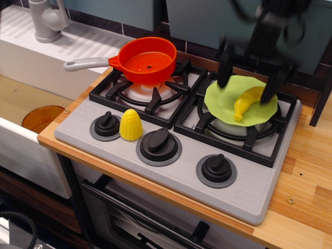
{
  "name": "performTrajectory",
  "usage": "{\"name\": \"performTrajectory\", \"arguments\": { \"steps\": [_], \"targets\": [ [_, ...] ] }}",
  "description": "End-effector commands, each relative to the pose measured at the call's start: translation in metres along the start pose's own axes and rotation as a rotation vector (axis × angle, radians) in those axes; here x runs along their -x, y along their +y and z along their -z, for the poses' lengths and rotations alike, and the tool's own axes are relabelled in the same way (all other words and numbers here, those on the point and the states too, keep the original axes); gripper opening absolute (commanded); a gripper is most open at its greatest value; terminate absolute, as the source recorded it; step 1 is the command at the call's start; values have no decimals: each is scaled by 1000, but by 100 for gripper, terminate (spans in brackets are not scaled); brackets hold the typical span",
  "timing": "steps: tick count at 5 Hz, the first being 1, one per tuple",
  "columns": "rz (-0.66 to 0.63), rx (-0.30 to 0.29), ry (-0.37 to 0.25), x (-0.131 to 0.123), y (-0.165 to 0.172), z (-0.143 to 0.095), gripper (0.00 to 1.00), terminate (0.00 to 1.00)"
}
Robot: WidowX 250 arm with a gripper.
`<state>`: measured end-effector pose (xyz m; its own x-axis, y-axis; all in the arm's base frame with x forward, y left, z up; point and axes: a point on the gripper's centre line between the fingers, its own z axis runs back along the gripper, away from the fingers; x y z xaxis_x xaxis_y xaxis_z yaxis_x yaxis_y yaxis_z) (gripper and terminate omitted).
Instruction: End effector transition from object to object
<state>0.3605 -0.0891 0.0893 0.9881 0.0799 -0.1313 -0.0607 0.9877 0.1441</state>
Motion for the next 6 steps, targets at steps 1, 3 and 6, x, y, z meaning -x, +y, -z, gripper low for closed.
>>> {"name": "performTrajectory", "arguments": {
  "steps": [1,3,6],
  "targets": [
    [55,-70,22,16,55,-100,100,0],
    [120,-36,-30,48,117,-59,100,0],
    [115,17,-195,48,133,38,100,0]
  ]
}}
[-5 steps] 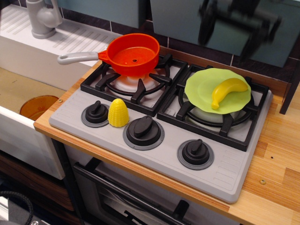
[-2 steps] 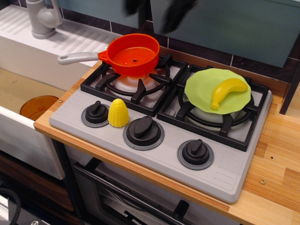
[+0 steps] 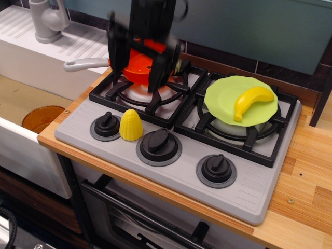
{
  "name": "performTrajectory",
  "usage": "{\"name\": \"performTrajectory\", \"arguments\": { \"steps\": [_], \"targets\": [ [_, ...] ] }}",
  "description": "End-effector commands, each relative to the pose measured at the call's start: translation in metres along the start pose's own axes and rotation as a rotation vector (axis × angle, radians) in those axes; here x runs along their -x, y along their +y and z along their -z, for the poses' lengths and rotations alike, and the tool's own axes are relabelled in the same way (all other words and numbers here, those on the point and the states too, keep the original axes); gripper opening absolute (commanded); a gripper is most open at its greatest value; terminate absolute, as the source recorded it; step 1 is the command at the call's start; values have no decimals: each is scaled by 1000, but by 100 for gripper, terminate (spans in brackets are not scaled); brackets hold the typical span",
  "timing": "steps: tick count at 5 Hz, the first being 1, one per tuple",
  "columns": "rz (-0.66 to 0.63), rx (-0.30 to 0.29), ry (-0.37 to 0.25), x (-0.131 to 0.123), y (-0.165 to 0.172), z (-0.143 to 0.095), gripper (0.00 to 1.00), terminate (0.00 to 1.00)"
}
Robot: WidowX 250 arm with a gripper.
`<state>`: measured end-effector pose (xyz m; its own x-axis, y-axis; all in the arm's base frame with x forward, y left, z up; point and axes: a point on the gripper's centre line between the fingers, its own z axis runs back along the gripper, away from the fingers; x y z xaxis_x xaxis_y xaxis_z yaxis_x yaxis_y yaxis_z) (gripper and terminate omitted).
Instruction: End effector transition from object to object
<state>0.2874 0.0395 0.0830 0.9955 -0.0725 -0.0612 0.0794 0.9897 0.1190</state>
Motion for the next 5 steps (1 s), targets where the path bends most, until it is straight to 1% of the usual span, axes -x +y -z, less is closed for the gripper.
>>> {"name": "performTrajectory", "arguments": {
  "steps": [1,2,4,5],
  "targets": [
    [-30,-17,-132,-11,5,23,100,0],
    [-36,-18,-145,-9,3,36,100,0],
    [-36,-18,-145,-9,3,36,100,0],
    [-36,-18,-145,-9,3,36,100,100]
  ]
}}
